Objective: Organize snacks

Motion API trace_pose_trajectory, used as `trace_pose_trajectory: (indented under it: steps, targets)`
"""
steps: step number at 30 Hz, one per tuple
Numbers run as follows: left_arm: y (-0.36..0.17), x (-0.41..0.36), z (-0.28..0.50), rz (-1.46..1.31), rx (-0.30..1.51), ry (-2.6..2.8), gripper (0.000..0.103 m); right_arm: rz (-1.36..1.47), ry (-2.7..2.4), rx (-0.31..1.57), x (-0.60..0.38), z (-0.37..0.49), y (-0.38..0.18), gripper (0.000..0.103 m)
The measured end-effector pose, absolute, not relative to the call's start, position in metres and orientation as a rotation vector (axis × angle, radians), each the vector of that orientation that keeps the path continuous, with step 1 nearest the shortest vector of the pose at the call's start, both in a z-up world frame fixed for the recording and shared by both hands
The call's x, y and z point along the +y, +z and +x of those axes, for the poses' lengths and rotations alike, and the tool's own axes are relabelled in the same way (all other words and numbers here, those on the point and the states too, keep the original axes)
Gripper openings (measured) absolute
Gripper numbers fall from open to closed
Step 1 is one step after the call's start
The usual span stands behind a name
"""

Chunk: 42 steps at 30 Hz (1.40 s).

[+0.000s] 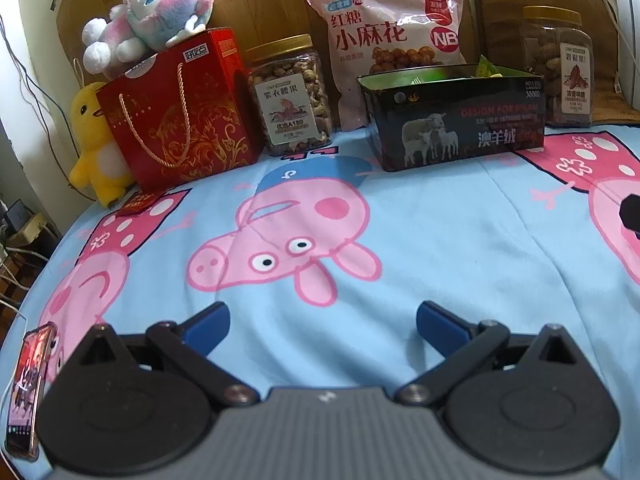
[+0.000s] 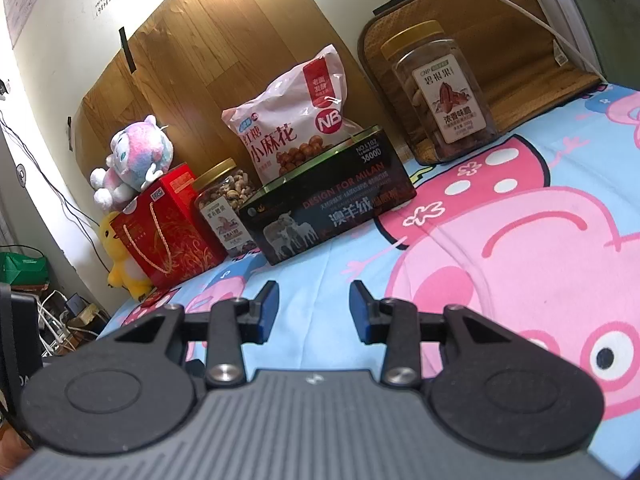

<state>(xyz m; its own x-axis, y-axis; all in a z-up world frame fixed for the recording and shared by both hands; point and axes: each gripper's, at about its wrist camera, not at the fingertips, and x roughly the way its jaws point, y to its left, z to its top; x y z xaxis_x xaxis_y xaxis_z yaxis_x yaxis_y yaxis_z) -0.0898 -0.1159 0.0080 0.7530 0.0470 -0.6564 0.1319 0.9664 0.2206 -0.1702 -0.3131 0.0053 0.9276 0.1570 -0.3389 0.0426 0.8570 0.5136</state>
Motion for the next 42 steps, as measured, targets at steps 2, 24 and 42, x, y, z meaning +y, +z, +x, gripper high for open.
trace_pose_trajectory:
  steps: [2,24,42]
  targets:
    - [0.0078,-0.116,-0.0897,0.262,0.72,-0.048,0.103,0.543,0.061,0.383,-0.3128,-0.1703,0.0053,0.042]
    - [0.0073,-0.1188,-0.0883,0.257,0.738,-0.064,0.103,0.543,0.062,0.382,-0.3132,-0.1711,0.0054,0.042]
    - [0.008,-0.1173,-0.0863,0.24,0.752,-0.086,0.103,0.551,0.06,0.384,-0.3151,-0.1708,0.0052,0.042]
